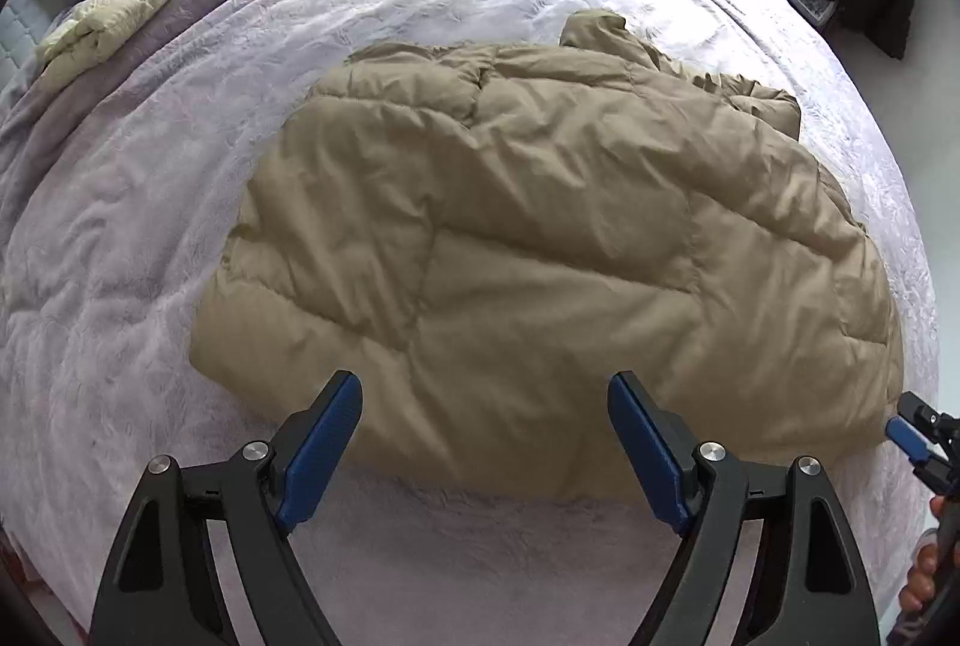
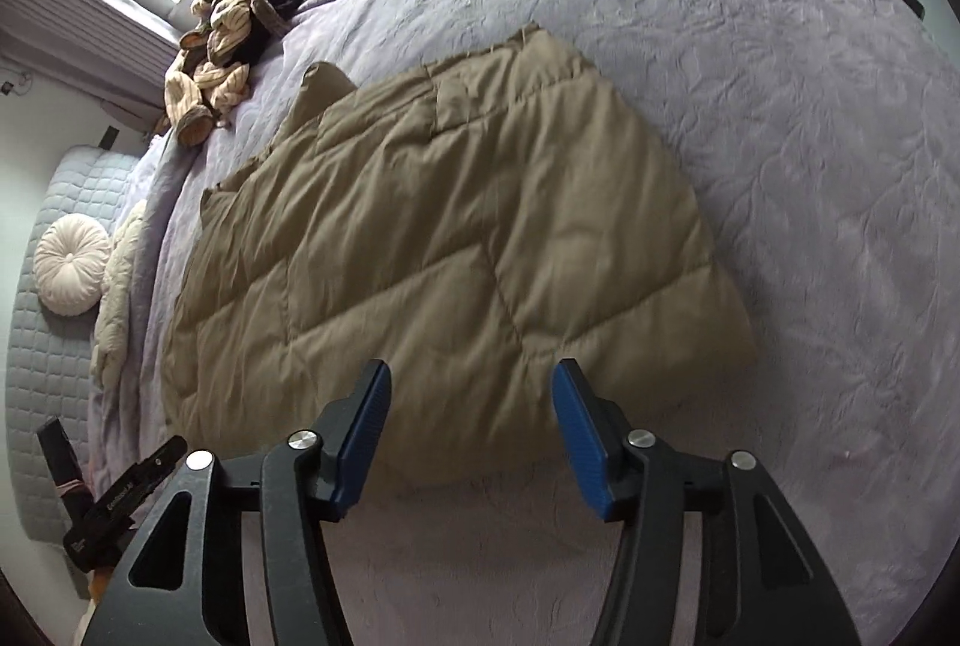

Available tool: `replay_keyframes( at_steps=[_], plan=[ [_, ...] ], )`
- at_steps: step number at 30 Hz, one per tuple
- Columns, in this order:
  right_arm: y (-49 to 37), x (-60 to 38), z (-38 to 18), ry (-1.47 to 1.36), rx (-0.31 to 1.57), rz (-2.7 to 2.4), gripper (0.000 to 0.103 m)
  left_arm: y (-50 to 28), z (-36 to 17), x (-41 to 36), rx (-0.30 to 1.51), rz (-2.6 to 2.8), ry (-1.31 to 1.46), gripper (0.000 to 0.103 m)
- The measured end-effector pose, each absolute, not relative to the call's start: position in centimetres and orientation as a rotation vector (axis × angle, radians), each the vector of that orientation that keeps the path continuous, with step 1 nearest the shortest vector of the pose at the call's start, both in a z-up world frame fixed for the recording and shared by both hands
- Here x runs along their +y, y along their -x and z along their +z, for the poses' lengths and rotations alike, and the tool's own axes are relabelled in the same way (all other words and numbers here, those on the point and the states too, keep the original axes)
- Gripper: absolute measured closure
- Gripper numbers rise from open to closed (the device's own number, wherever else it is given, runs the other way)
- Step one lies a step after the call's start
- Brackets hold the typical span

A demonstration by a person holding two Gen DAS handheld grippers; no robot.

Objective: Fold large clothes

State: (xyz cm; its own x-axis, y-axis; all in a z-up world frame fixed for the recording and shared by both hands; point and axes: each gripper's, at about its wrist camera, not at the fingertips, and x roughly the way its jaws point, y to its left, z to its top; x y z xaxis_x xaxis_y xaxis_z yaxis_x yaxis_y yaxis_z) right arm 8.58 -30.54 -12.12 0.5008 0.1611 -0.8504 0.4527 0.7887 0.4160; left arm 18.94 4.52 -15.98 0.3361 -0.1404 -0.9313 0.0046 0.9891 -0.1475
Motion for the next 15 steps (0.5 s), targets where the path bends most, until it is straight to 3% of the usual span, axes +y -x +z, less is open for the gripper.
replay_keyframes(
  at_steps=[6, 7, 15],
  plan=[
    [-7.6, -30.3, -12.9, -0.718, 1.062, -0.133, 0.018, -17.7, -16.7, 3.6, 1.253, -0.066, 0.116, 0.017],
    [-7.5, -30.2, -12.9, -0.721, 1.059, -0.126, 0.016, -17.5, -16.9, 3.5, 1.260, -0.061, 0.115, 0.003],
    [-6.4, -30.2, -13.6, -0.757, 1.043, -0.096, 0.014, -16.2, -17.6, 3.1, 1.272, -0.056, 0.100, 0.000]
  ],
)
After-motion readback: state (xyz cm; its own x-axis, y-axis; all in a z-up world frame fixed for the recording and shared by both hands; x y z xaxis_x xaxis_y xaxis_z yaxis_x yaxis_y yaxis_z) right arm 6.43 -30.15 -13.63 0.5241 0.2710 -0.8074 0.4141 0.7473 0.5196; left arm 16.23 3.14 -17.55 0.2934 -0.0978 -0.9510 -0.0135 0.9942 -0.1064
